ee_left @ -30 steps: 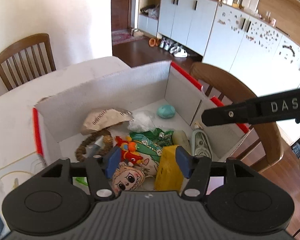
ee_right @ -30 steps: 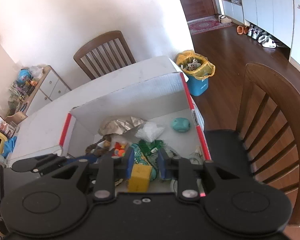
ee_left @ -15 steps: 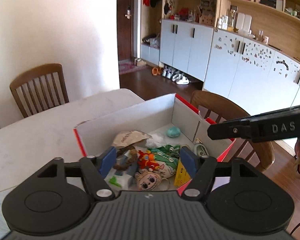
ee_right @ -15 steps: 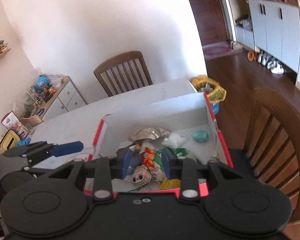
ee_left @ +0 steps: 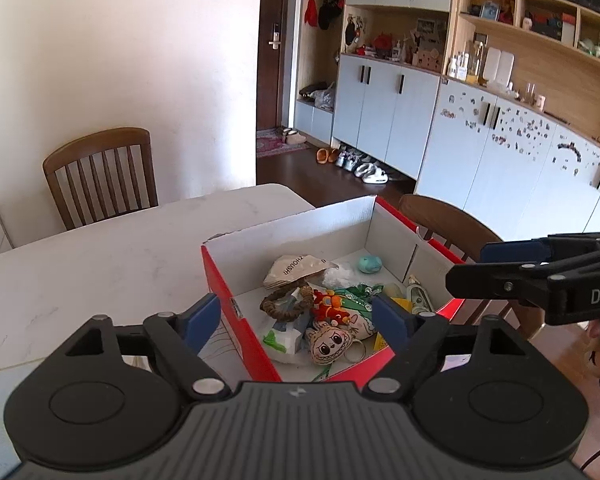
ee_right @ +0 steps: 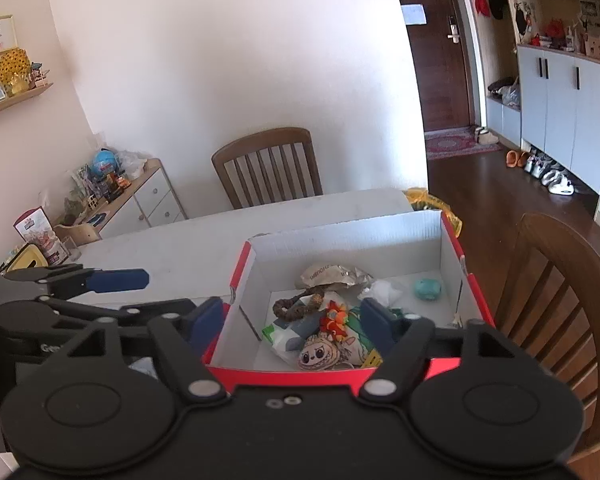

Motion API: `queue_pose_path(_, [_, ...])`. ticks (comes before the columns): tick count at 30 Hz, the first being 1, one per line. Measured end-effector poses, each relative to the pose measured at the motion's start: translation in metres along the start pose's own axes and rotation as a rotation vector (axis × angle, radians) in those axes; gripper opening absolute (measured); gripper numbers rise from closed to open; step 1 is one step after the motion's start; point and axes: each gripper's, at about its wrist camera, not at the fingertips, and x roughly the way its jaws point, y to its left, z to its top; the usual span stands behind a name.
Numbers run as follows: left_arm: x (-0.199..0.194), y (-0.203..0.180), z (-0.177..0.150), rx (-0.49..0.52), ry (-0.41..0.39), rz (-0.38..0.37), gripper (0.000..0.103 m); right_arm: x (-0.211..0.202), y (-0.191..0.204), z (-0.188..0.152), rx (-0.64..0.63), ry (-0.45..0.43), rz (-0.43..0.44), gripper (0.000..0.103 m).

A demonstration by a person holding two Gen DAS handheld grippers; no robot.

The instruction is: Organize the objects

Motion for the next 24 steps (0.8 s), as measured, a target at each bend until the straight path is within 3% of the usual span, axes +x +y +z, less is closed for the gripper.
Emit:
queue_pose_path(4, [-0.009,0.008,-0.005,-0.014,-0.016,-0.002,0.088,-0.007,0.009,-0.005,-0.022,-0.046,-0.018,0.102])
queue_pose_path(8, [-0.015,0.013,-0.008,-0.025,-0.030,-0.018,0.101,-0.010,0.015,-0.008,-0.019,-0.057,-0.021,0.102])
queue_pose_path(14, [-0.020,0.020,-0.014,-0.043,-0.032,-0.057,0.103,-0.015,0.023,-0.018,-0.023,-0.075,-0.033,0.102])
queue_pose_path(24, [-0.032,0.017,-0.020,-0.022,-0.066,-0.052,0.103,-0.019,0.038,-0.031,-0.038,-0.086,-0.068,0.102])
